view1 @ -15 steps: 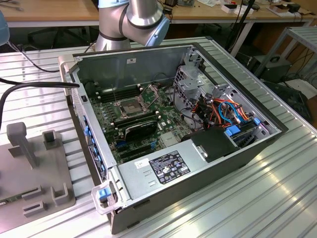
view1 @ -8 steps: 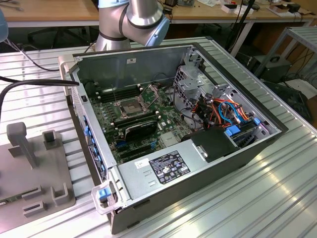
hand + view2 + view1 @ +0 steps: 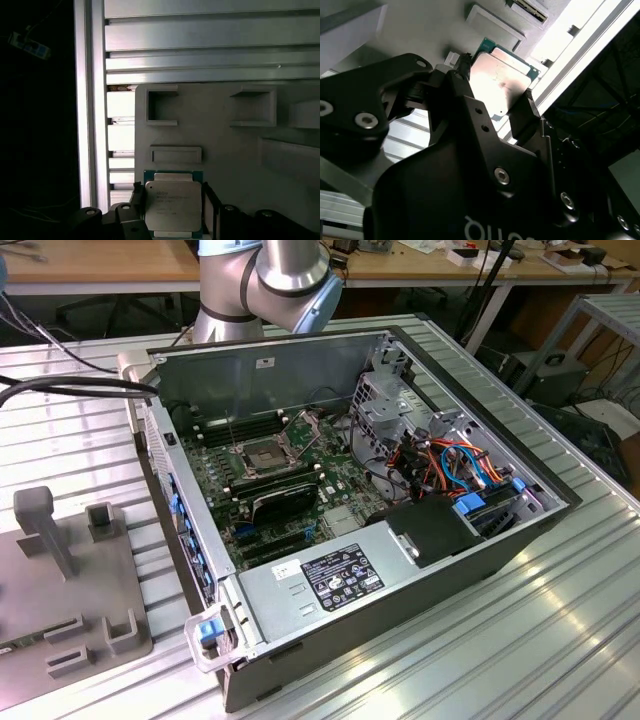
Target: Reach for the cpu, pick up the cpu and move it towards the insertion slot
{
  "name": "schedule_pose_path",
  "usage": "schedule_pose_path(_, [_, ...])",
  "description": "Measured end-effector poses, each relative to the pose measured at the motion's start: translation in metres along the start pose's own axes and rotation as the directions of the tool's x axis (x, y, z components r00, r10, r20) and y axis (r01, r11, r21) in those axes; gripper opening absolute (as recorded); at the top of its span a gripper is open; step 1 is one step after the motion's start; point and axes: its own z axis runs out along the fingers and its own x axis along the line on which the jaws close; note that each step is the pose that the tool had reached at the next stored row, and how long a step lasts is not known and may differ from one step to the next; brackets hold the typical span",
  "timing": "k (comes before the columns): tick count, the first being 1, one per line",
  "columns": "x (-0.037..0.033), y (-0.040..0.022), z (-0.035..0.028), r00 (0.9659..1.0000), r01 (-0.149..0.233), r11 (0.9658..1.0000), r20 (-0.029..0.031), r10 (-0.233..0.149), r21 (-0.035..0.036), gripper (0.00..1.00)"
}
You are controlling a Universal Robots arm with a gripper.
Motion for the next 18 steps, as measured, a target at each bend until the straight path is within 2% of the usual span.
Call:
schedule_pose_path(7, [0.0005,0.0001,-0.0138,1.0,0.0,1.0,-0.006,0.0,0.0002,0.55])
schedule_pose_path(13, [0.0007,0.0002,-0.0204,0.9999,0.0,1.0,-0.0108,0.0,0.0003,0.55])
schedule_pose_path(18, [0.0008,0.0003,-0.0302,0.9999,0.0,1.0,-0.0171,0.0,0.0005,0.55])
